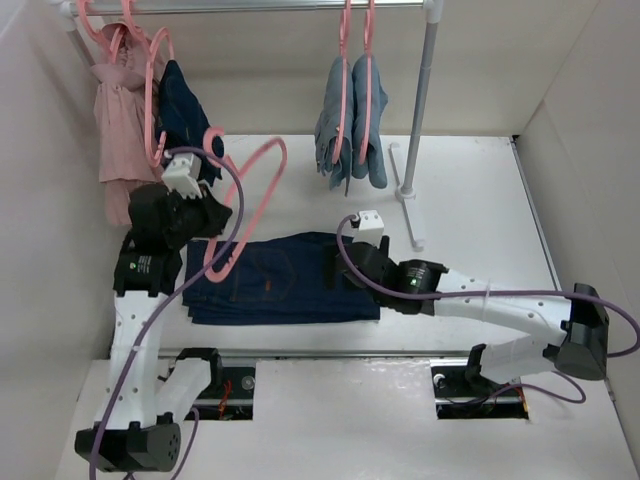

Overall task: Place the trousers on the hanger
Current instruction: Pick up the hanger from the clothesline, then place the trousers on the hanger.

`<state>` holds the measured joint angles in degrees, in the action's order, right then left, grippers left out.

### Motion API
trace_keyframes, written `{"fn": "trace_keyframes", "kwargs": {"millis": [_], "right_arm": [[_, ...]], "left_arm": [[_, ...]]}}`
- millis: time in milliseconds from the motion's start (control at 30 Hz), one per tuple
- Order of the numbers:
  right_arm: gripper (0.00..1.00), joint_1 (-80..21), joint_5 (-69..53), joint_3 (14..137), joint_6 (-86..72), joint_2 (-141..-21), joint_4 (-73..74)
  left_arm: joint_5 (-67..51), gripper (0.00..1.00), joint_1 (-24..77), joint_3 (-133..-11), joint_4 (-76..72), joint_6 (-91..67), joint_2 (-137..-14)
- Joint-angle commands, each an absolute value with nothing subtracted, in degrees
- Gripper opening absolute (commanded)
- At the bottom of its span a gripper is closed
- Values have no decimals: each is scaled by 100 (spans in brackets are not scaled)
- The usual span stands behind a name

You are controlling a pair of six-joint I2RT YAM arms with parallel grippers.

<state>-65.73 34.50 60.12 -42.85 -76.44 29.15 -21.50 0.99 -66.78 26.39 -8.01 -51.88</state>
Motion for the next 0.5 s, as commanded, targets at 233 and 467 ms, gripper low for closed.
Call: {"fn": "trace_keyframes", "kwargs": {"millis": [233,467], "right_arm": [[100,-6628,2575,6977,-4788,-8155,158],[100,-5739,476,7611,-6125,-9271,-376]], "left_arm": [[-2716,0,97,-5221,1758,-1485,-3736],[-2909,0,97,-4913,1635,-1749,-3341]]}}
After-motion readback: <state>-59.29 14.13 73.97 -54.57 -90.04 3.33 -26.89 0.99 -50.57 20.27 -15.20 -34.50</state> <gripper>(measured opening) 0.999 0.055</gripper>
